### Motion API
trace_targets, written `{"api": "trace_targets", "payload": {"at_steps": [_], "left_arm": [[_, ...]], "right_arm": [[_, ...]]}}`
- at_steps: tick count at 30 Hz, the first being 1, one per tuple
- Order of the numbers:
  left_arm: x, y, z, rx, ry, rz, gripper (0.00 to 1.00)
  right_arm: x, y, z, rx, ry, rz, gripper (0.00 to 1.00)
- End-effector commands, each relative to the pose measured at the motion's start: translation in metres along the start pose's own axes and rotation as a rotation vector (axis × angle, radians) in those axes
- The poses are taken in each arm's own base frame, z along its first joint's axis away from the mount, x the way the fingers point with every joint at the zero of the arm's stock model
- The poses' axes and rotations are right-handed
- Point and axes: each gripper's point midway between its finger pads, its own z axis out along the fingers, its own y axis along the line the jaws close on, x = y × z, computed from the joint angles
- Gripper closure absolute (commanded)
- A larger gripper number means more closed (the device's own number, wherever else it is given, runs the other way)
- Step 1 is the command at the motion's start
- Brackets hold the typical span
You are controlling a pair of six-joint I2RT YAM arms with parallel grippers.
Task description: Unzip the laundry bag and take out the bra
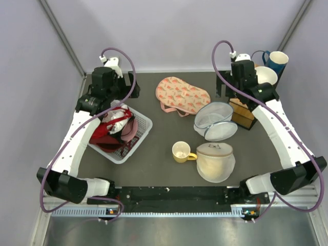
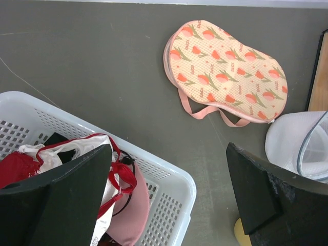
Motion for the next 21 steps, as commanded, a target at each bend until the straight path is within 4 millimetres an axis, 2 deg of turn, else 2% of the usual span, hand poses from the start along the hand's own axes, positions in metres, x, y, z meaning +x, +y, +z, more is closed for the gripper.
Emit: {"api": "trace_targets", "payload": {"at_steps": [1, 5, 6, 8, 9, 10, 11, 12, 13, 17, 21], "left_arm": [[-0.004, -0.002, -0.006, 0.016, -0.019, 0.012, 0.01], [0.003, -0.005, -0.006, 0.039, 0.0, 0.018, 0.01], [0.006, -0.009, -0.006, 0.059, 0.008, 0.024, 0.01], [0.017, -0.021, -0.008, 0.124, 0.05, 0.065, 0.01], [0.021, -0.024, -0.009, 0.135, 0.062, 0.082, 0.01], [0.024, -0.031, -0.012, 0.153, 0.065, 0.117, 0.01], [0.026, -0.029, -0.013, 0.131, 0.067, 0.129, 0.01], [0.033, -0.029, -0.014, 0.129, 0.084, 0.139, 0.01], [0.035, -0.035, -0.018, 0.142, 0.08, 0.157, 0.01], [0.047, -0.05, -0.022, 0.188, 0.1, 0.153, 0.01], [0.055, -0.066, -0.022, 0.233, 0.119, 0.134, 0.01]], "right_arm": [[-0.015, -0.005, -0.013, 0.01, -0.065, 0.05, 0.01], [-0.01, -0.006, -0.024, -0.015, -0.077, 0.052, 0.01], [-0.001, -0.005, -0.023, -0.021, -0.059, 0.054, 0.01], [0.003, -0.004, -0.036, -0.058, -0.077, 0.075, 0.01], [0.015, 0.001, -0.038, -0.094, -0.054, 0.084, 0.01], [0.018, -0.001, -0.049, -0.113, -0.072, 0.097, 0.01], [0.024, -0.002, -0.054, -0.119, -0.075, 0.109, 0.01], [0.04, -0.003, -0.052, -0.117, -0.048, 0.121, 0.01], [0.043, -0.009, -0.066, -0.123, -0.08, 0.141, 0.01], [0.081, -0.012, -0.077, -0.134, -0.032, 0.234, 0.01], [0.137, -0.005, -0.068, -0.121, 0.142, 0.363, 0.01]]}}
